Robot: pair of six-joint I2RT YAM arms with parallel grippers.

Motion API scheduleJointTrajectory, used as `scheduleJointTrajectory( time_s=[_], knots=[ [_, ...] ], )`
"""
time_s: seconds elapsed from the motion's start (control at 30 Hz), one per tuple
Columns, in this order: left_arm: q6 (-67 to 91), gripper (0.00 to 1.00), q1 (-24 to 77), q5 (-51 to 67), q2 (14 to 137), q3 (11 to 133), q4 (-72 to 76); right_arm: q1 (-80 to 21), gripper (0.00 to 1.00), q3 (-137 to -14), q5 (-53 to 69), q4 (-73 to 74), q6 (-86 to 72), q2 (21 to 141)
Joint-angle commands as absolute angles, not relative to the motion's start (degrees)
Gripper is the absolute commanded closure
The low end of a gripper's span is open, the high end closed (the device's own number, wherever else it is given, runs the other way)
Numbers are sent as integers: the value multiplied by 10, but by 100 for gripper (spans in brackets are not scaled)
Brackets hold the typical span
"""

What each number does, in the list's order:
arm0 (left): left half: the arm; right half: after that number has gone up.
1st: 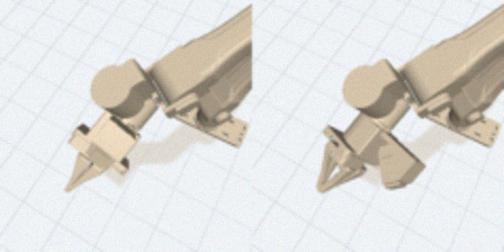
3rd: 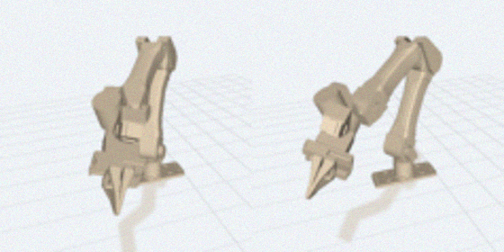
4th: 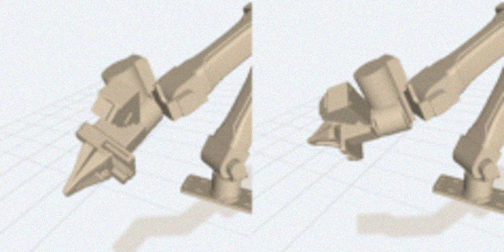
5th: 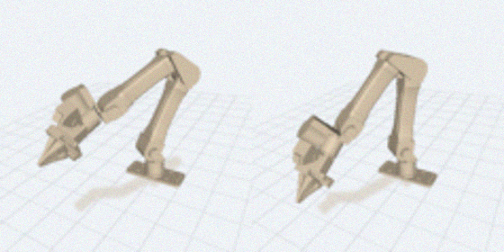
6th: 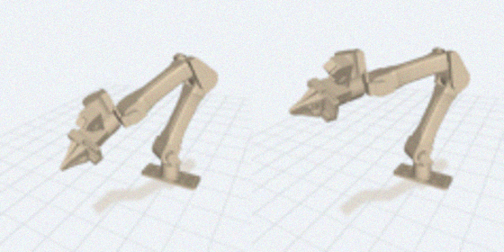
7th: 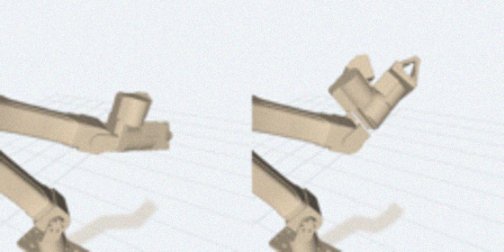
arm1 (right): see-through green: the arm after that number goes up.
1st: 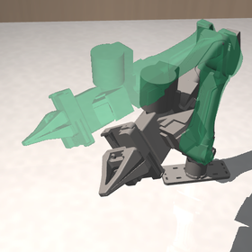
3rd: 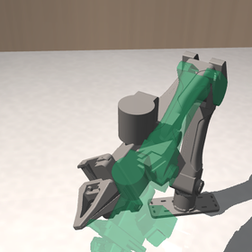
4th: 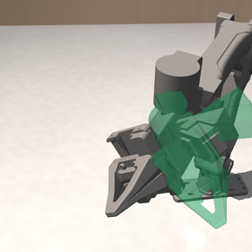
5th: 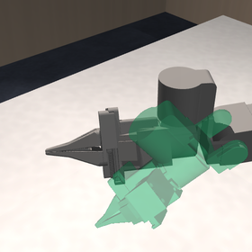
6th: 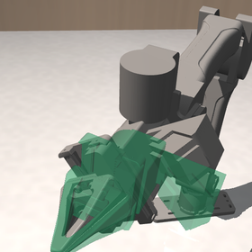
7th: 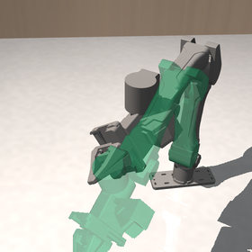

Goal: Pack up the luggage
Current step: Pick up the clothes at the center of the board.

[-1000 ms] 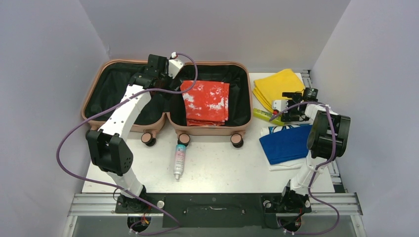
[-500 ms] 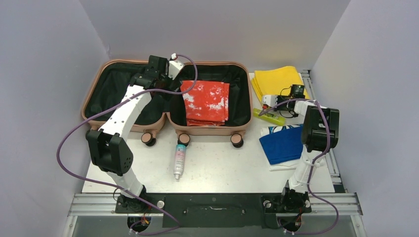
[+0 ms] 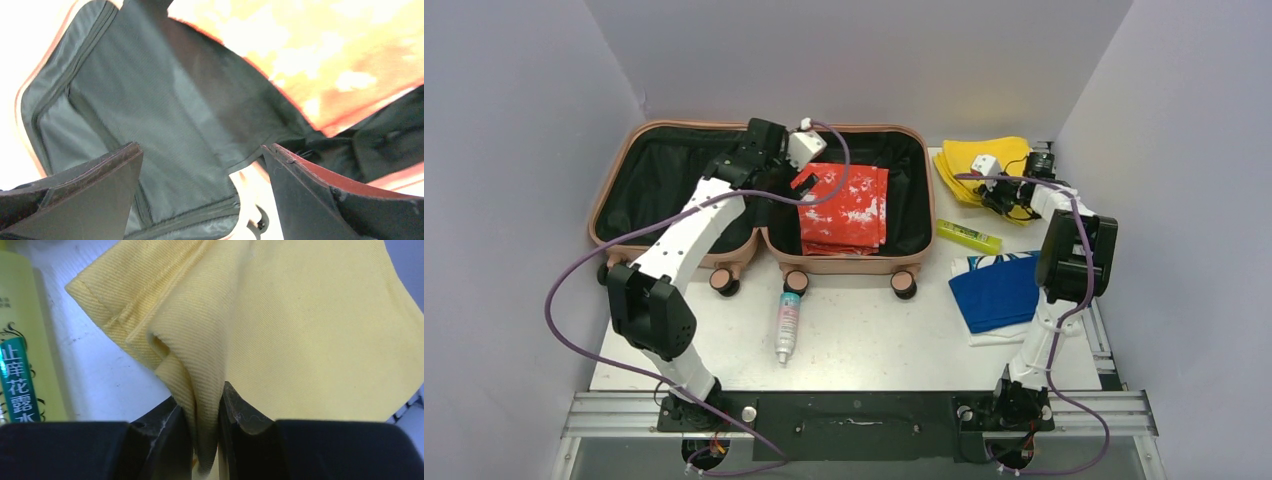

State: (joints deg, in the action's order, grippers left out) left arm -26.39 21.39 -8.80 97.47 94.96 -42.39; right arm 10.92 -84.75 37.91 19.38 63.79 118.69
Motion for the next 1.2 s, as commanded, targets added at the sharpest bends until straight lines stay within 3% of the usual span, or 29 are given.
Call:
scheduleJointTrajectory(
  time_s=[0.0,0.43,0.77,0.97,1.17],
  knots=[
    [-292,4,268,-26,952,960,-388,125,95,-887,476,236,527,1187],
    [-245,4,353,229,1065,1111,-405,144,95,-930,534,222,336,1176],
    [60,4,425,352,1226,1265,-299,153,95,-902,556,188,284,1138],
    [-272,4,487,179,1275,1317,-308,162,95,-884,578,201,283,1112],
    [-566,4,511,45,1304,1224,-146,163,95,-865,604,245,316,1080]
  ],
)
